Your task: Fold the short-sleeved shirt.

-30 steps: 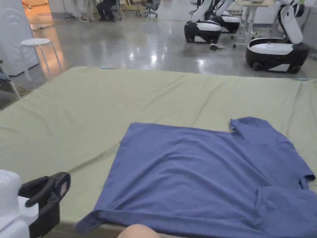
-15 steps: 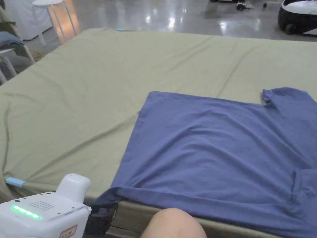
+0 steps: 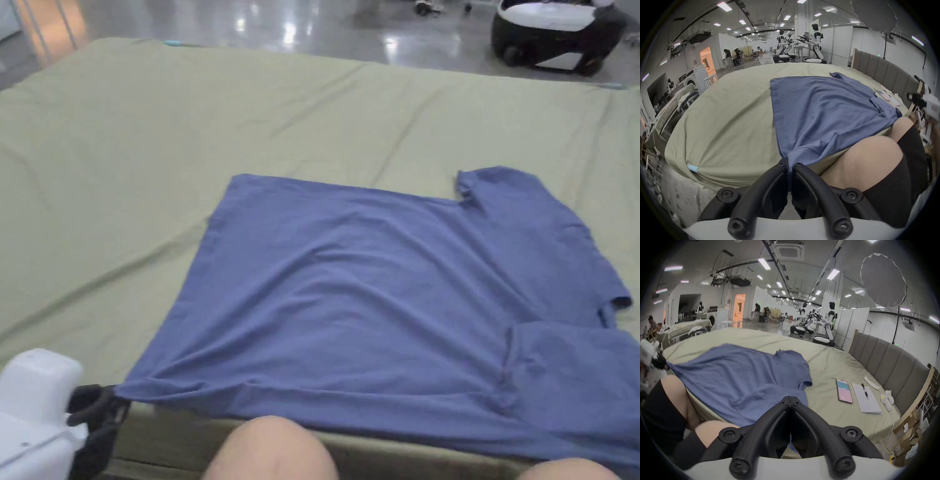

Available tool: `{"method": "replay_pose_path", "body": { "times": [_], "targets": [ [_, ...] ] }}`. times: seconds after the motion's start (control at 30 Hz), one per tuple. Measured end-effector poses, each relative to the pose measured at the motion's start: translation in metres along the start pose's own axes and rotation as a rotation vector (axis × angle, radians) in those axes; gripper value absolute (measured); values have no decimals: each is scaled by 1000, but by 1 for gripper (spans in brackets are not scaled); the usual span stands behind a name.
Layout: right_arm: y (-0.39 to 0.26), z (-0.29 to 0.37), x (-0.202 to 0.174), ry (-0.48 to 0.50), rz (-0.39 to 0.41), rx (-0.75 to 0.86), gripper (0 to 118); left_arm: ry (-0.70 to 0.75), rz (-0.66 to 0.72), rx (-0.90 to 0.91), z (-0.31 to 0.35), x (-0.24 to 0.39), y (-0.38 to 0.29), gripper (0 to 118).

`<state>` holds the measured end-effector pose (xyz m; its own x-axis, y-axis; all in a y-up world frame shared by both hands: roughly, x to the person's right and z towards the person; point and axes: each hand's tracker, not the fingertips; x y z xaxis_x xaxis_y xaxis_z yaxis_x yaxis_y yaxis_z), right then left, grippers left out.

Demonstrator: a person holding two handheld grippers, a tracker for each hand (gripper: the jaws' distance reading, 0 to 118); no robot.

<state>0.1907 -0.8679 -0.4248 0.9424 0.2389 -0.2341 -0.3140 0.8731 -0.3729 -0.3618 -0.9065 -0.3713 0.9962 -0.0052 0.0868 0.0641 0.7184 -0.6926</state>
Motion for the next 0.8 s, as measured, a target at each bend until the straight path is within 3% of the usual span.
{"method": "replay_pose_path", "body": {
  "times": [0.13,0.17,0.23,0.27,0.3,0.4,0.43,0.47,0.5,0.53,0.67,0.8],
  "targets": [
    [-24,-11,16,27,-46,-119,1,-56,121,28,4,-7,9,1],
    [-29,-12,18,3,-51,-106,11,-71,136,31,5,-8,10,1],
    [-44,-17,33,26,-102,-114,86,-69,131,27,4,-5,15,1],
    [-48,-21,36,31,-131,-159,106,-64,127,27,4,1,19,1],
    [-52,-26,39,25,-151,-172,111,-50,117,30,5,3,21,1],
    [-68,-40,47,19,-179,-207,108,-55,130,31,1,-5,21,1],
    [-73,-47,48,39,-201,-255,102,-56,136,30,0,-5,21,1],
    [-75,-51,48,41,-212,-289,82,-55,136,29,0,-5,22,1],
    [-77,-54,48,35,-206,-300,30,-48,132,25,0,-4,22,1],
    [-80,-55,46,20,-200,-279,3,-45,127,21,0,2,25,1],
    [-74,-57,43,97,-224,-276,3,-53,131,11,1,6,27,1],
    [-62,-54,42,49,-168,-252,3,-73,171,8,2,4,29,1]
  ]
}}
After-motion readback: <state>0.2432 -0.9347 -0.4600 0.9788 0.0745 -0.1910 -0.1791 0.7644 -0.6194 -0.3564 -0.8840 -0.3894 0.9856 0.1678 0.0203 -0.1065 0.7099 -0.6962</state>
